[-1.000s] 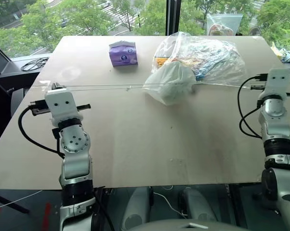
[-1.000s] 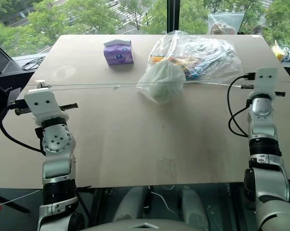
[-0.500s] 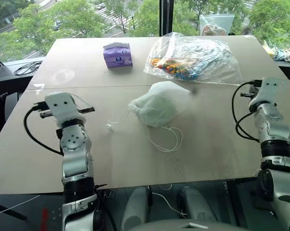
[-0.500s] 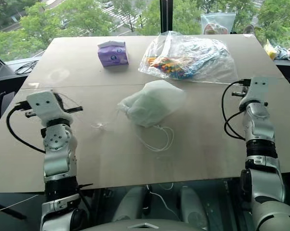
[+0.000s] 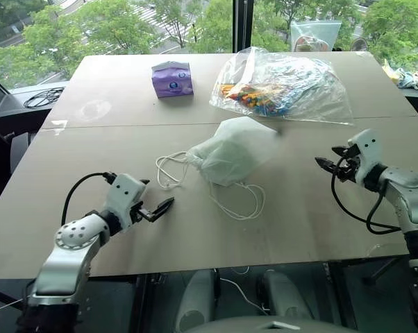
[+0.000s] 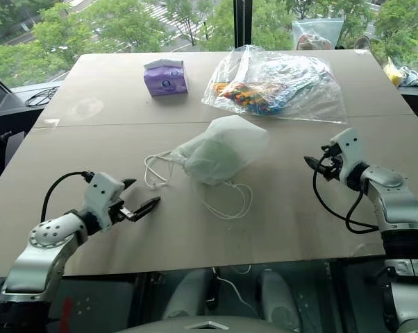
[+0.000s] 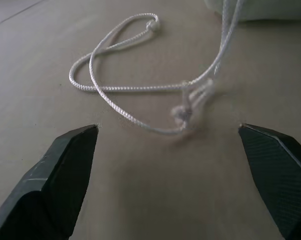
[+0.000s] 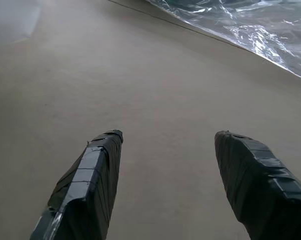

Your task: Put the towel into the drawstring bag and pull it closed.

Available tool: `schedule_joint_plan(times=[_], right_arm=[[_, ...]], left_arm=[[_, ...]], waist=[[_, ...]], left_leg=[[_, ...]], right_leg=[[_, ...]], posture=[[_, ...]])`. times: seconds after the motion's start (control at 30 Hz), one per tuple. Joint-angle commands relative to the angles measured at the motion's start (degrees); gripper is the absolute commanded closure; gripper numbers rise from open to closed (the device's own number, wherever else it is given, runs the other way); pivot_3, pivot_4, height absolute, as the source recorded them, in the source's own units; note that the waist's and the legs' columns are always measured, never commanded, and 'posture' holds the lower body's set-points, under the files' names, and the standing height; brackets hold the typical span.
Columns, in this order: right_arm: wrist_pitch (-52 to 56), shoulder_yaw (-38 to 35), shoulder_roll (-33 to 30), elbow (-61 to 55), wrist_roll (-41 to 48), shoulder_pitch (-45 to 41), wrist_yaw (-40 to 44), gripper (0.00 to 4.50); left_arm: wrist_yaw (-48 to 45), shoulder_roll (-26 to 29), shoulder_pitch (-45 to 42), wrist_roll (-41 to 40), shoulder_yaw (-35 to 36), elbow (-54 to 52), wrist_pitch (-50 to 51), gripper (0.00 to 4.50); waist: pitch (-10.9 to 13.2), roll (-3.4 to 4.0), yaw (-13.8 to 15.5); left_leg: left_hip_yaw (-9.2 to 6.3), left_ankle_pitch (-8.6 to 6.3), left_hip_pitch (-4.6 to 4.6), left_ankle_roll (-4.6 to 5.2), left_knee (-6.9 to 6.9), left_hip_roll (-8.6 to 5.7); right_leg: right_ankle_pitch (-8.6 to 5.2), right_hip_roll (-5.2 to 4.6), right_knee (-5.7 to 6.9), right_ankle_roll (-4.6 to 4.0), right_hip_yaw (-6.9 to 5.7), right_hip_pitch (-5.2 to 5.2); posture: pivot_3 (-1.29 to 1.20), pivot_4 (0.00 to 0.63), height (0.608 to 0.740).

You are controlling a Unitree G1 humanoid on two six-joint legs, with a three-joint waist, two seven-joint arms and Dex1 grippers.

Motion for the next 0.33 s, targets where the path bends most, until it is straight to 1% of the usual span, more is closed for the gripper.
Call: schedule_joint_plan(times=[0.03, 0.1, 0.2, 0.33], right_arm=[[-3.53, -2.75, -2.20, -3.80, 2.31, 3.70, 5.66, 1.26], [-6.46, -3.19, -2.60, -4.29, 3.44, 6.35, 9.26, 1.26], [-11.79, -4.30, -2.94, -4.11, 5.63, 10.38, 15.48, 1.26], [-15.13, -4.26, -4.12, -2.53, 4.55, 13.31, 18.46, 1.26]], left_arm=[[-2.29, 2.30, 1.68, -4.26, 7.48, -3.50, 1.13, 0.02], [-2.66, 1.85, 2.62, -6.23, 9.33, -4.69, 1.76, 0.02], [-3.97, 0.88, 5.45, -7.97, 9.73, -7.38, 1.80, 0.02], [-3.46, -0.69, 7.70, -9.55, 8.46, -10.54, 3.62, 0.02]], waist=[[0.00, 0.00, 0.30], [0.00, 0.00, 0.59], [0.00, 0.00, 0.65], [0.00, 0.00, 0.65]], left_leg=[[0.01, 0.00, -0.01, 0.00, 0.01, 0.01], [0.03, -0.02, -0.03, -0.03, 0.01, 0.01], [0.14, -0.01, -0.10, -0.01, 0.01, 0.01], [0.25, -0.07, -0.16, 0.13, 0.00, 0.01]], right_leg=[[0.00, -0.02, 0.00, 0.00, -0.01, 0.00], [0.00, -0.07, -0.04, -0.01, -0.03, 0.01], [0.00, -0.17, -0.21, 0.00, -0.06, 0.03], [0.00, -0.22, -0.37, 0.00, -0.04, 0.05]], posture=[[0.00, 0.150, 0.740], [0.00, 0.150, 0.740], [0.00, 0.150, 0.740], [0.00, 0.150, 0.740]])
